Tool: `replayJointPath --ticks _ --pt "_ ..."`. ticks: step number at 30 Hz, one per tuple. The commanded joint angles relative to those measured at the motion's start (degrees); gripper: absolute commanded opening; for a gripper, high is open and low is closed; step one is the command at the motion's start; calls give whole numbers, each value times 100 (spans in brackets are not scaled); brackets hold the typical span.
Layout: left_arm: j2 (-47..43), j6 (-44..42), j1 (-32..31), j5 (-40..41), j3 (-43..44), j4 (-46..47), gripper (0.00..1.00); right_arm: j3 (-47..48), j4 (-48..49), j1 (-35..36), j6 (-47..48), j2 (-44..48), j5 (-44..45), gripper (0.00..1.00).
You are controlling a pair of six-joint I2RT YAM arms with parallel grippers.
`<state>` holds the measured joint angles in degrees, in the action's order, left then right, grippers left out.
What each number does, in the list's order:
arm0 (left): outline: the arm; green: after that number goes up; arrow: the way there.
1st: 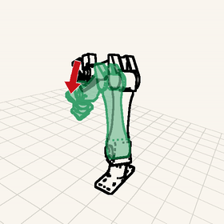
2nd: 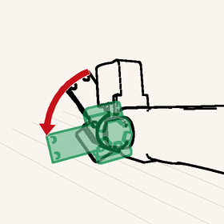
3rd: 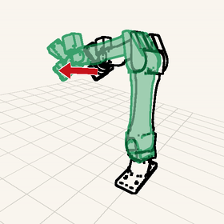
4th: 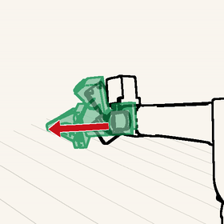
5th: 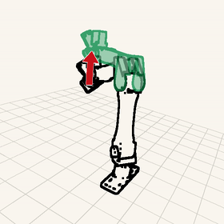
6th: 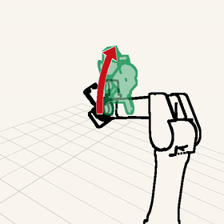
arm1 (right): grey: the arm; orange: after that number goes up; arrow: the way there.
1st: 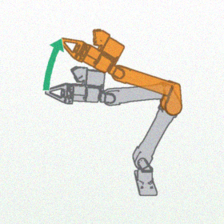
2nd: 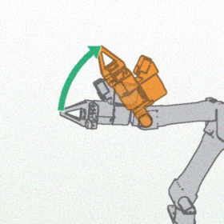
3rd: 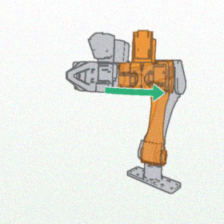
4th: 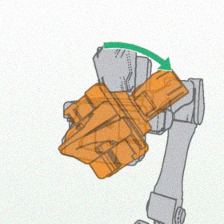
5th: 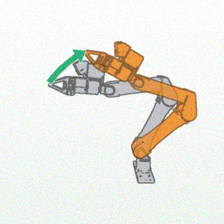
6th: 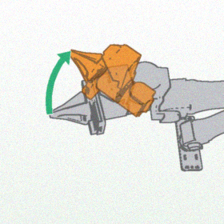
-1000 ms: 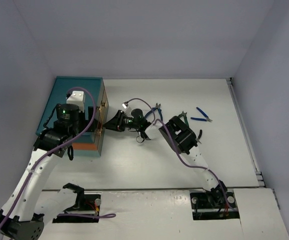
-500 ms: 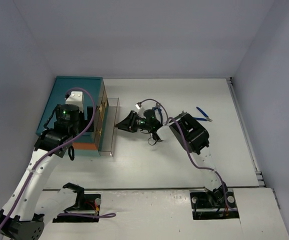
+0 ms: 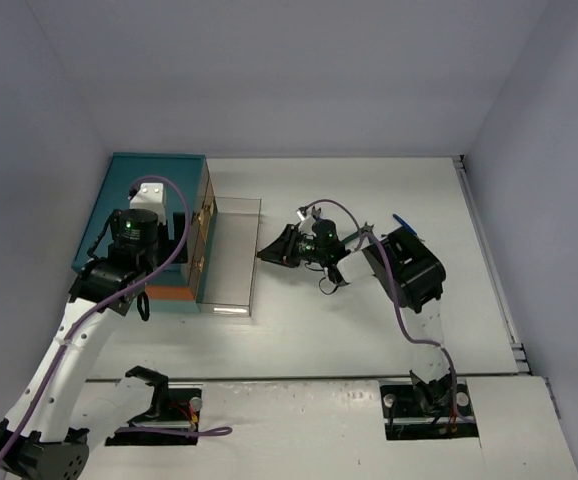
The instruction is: Sort the tools into containers
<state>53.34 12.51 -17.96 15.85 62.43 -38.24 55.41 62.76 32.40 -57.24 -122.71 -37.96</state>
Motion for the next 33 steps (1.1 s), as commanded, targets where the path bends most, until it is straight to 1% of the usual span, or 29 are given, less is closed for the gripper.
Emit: replayJointPath --ticks 1,6,7,8,10,11,12,13,16,17,18,20,22,24,26,28,33 --pt "18 -6 47 27 96 39 81 -30 -1 -90 451 612 -26 0" --pt "-6 -29 56 -11 193 36 81 -57 -371 -137 718 805 56 0" --pt "-4 -33 56 -7 211 36 81 -52 -451 -141 786 852 69 2" --pt "2 -40 56 -4 229 36 81 -46 -527 -146 850 895 81 5" --pt "10 -78 56 -50 297 20 81 -8 -926 -146 1094 1041 173 17" --pt "4 -94 56 -97 328 12 81 14 -1103 -146 1220 1194 243 20" --pt "-10 -105 56 -133 366 4 81 87 -1509 -146 1499 1327 330 26" --pt "-43 -113 56 -164 447 6 81 170 -1932 -151 1771 1530 568 30" --pt "-107 -169 56 -248 699 -49 81 476 -3171 -146 2552 2084 1494 36" --pt "-124 -174 57 -250 720 -94 81 585 -3574 -145 2763 2218 1840 37" --pt "-143 -205 63 -263 882 -150 81 735 -4218 -132 3007 2387 2334 38" --pt "-217 -257 56 -258 1057 -270 81 1131 -4938 -120 3448 2659 3183 38" --pt "-297 -314 56 -227 1190 -380 81 1420 -5595 -128 3668 2631 4155 38" --pt "-385 -320 56 -207 1281 -496 81 1802 -6070 -128 3930 2471 4848 39" --pt "-487 -331 65 -195 1334 -623 81 2021 -6537 -137 4037 2253 5233 39" --pt "-637 -358 59 -175 1323 -770 81 2115 -6630 -144 4045 2048 5413 39" --pt "-884 -442 56 125 1097 -917 81 2270 -6698 -155 3900 1423 5439 39"
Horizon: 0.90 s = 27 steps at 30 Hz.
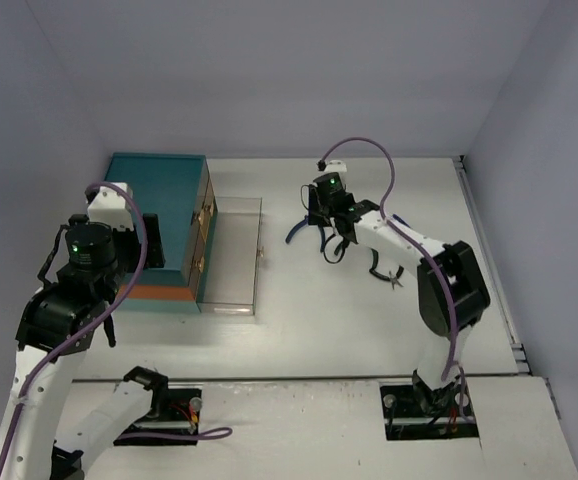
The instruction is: Sort the tools into containers
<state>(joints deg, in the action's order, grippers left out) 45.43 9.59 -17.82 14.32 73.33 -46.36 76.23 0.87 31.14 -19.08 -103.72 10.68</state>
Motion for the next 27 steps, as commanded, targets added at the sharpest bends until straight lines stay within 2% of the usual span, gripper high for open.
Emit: replayJointPath --ticks 1,7,10,15,19,24,27 --pt "-118 -150 42 282 1 -127 81 196 -509 -34 5 -594 598 39" --pt "-197 -129 42 323 -51 -162 81 314 -509 -48 -208 -1128 617 38" --pt "-210 -119 42 313 -73 -163 81 391 -509 -68 -246 -1333 607 32" --pt "-183 -116 33 300 -82 -162 81 440 -509 -81 -232 -1339 735 0" --pt "-144 -99 33 277 -83 -146 81 545 -509 -90 -119 -1069 777 0" --pt "-122 -88 33 256 -29 -145 81 648 -509 17 -43 -78 707 0" --pt "-139 -62 33 264 6 -153 81 768 -518 332 102 404 604 0"
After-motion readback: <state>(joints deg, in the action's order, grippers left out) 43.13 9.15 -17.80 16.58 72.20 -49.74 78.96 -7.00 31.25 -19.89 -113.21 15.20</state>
